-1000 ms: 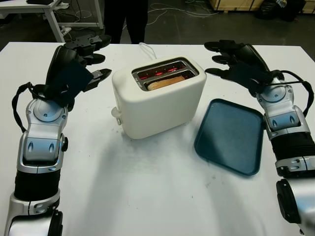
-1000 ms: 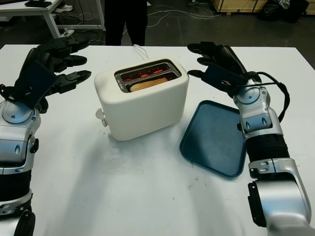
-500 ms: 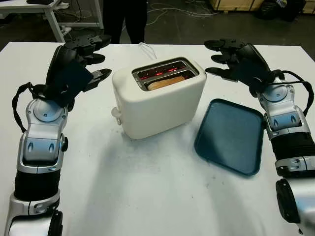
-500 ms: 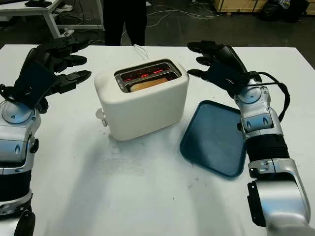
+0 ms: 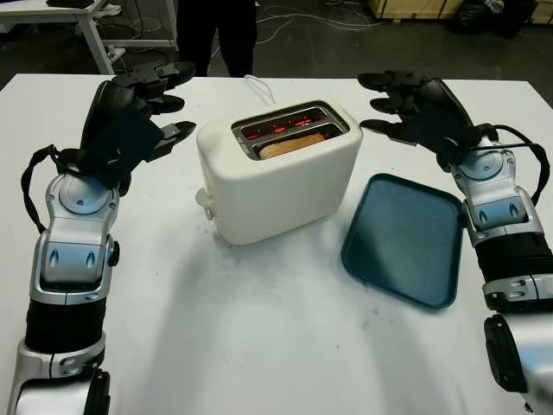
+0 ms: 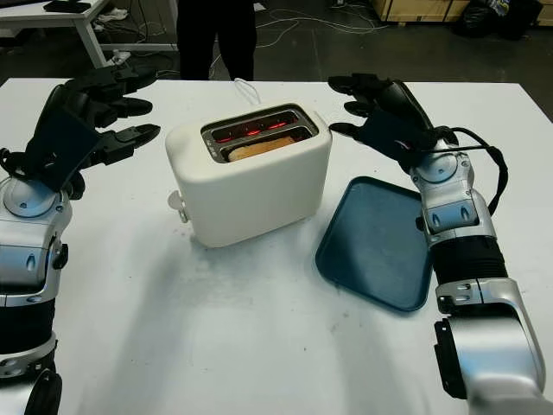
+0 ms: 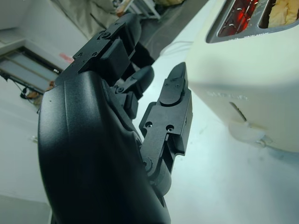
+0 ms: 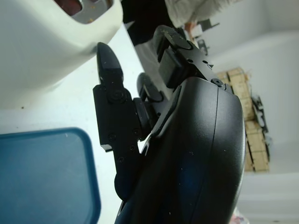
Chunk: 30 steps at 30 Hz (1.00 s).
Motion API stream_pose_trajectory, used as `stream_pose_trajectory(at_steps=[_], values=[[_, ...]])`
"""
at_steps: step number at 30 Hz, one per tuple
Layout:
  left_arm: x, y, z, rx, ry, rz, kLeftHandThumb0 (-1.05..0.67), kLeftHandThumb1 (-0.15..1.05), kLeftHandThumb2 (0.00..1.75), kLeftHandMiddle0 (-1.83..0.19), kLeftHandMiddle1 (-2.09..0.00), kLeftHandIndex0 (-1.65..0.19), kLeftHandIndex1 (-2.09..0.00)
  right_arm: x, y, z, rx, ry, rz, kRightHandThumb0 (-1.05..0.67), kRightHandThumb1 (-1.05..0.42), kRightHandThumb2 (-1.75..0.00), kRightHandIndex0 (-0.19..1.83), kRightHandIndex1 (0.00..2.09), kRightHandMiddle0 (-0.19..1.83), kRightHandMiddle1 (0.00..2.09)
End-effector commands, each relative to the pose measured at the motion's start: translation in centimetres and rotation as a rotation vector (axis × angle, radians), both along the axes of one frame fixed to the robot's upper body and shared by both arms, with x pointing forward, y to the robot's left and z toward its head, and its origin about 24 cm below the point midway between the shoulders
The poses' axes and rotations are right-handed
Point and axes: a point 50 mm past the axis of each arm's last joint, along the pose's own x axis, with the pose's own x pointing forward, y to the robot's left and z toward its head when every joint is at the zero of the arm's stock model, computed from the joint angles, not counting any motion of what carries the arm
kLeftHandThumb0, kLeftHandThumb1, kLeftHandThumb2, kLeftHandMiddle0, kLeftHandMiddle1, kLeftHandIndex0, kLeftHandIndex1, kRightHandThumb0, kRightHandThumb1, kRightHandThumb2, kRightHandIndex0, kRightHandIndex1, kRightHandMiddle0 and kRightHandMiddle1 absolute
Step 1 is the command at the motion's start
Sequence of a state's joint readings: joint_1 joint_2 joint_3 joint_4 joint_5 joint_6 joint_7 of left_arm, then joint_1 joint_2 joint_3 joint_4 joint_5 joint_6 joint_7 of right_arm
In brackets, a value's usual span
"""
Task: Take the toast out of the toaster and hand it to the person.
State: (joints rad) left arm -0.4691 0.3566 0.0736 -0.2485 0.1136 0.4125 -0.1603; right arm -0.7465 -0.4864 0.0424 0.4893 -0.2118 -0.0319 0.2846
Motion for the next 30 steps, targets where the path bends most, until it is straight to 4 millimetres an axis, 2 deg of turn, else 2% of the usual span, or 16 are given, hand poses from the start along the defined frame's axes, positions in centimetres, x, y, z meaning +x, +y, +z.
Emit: stream_pose_trajectory(at_steps=[1,23,30], values=[[0.02,-0.02,0.40,0.008,-0.021,-0.001,-0.33,0.92,0.06,-0.36,-0.76,-0.63,-0.04,0.04,0.27,0.33,0.024,-0.006,0.007,-0.28,-0.90,0.00,0.58,0.01,0.51,0.00],[-0.21,0.12,0.55,-0.006,-0.022,0.001,-0.32,0.92,0.06,-0.34,-0.78,-0.63,-0.04,-0.10,0.59,0.45,0.020,-0.015,0.010,-0.32,-0.90,0.00,0.60,0.02,0.53,0.01],[-0.28,0.16,0.29,-0.020,-0.021,0.001,-0.33,0.92,0.05,-0.34,-0.79,-0.64,-0.04,-0.12,0.49,0.21,0.028,-0.011,0.003,-0.28,-0.90,0.00,0.59,0.00,0.53,0.00]])
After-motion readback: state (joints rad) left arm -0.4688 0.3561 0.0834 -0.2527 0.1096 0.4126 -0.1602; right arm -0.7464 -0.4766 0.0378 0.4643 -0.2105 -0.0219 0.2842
